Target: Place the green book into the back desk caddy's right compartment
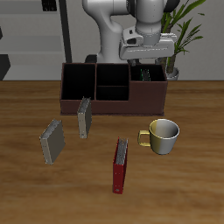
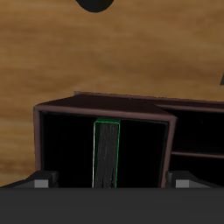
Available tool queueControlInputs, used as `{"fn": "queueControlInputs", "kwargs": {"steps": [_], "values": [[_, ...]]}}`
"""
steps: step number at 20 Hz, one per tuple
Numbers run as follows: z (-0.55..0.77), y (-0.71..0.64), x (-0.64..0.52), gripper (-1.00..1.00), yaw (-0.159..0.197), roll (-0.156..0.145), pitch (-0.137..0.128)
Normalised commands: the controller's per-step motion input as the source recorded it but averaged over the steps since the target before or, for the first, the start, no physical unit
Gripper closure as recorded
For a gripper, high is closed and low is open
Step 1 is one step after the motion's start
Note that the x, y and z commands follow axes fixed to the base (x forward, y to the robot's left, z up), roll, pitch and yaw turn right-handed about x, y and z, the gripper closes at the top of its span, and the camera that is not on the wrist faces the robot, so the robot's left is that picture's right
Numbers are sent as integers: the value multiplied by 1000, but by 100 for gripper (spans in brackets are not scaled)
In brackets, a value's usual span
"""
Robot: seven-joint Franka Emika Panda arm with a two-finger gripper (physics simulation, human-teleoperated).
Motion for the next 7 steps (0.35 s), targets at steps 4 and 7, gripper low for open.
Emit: {"fn": "queueControlInputs", "kwargs": {"steps": [4,7], "values": [[43,-113,-72,-100,-31,8,-5],[-11,-229,-79,-100,-41,7,-35]]}}
